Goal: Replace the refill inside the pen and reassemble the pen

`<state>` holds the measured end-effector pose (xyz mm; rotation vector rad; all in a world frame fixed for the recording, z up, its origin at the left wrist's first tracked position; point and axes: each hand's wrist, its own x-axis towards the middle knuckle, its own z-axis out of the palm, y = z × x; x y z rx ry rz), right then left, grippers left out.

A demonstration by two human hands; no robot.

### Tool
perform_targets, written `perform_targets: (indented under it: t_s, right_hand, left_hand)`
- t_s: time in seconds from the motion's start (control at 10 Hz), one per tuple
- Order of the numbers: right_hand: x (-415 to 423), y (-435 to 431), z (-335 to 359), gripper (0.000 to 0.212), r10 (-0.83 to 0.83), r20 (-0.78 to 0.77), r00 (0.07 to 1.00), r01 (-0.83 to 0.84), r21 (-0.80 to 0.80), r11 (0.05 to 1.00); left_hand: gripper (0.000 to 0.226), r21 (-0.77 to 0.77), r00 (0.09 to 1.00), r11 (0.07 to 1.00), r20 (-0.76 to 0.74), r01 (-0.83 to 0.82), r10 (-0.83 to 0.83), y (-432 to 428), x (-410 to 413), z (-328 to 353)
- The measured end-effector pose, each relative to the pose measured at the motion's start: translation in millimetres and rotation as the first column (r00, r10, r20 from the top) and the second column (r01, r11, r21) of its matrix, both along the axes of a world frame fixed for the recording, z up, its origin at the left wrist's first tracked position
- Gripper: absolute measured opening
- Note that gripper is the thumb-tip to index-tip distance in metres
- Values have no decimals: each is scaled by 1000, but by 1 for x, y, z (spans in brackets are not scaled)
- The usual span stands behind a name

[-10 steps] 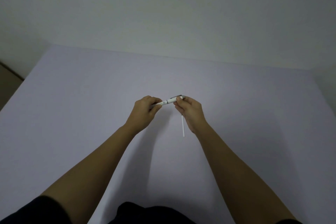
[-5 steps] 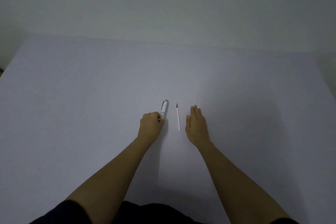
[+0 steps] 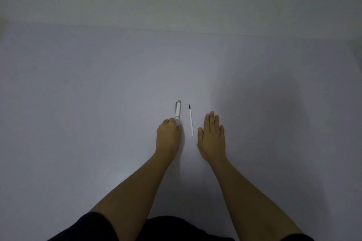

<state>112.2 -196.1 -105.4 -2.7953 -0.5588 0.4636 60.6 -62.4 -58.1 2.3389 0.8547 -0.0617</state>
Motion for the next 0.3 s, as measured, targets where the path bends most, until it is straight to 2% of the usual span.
perform_targets:
  t_s: [0.2, 0.3]
  right_hand:
    - [2, -2, 2, 57, 0, -18, 1000, 1, 22, 1000]
    - [8, 4, 16, 56, -17, -21, 1000, 19, 119, 993]
  left_hand:
    - [30, -11, 1000, 1000, 15, 3, -2, 5, -2, 4]
    - [34, 2, 999, 999, 25, -33, 33, 17, 1, 12]
